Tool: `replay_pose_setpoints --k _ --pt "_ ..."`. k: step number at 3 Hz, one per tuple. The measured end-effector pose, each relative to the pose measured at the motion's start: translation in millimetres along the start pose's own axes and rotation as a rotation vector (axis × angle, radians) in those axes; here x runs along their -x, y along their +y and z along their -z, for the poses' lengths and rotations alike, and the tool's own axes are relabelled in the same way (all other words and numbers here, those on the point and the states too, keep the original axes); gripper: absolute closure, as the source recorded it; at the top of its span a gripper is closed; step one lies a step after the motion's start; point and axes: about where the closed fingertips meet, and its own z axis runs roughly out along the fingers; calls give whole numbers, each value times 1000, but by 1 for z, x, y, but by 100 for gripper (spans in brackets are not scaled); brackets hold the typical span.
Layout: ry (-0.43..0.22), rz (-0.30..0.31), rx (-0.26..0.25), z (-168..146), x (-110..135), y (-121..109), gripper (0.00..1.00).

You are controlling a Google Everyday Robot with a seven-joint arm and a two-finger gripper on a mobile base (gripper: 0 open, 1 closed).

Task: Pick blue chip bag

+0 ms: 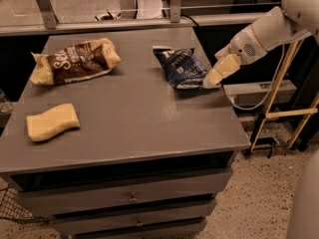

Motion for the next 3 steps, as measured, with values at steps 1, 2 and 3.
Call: replay_pose_setpoints --k 1,2,3 --pt "13 -28 72 -32 8 -1 0" --pt "45 -57 109 -52 12 -1 0" --pt "81 -77 111 -62 14 -2 18"
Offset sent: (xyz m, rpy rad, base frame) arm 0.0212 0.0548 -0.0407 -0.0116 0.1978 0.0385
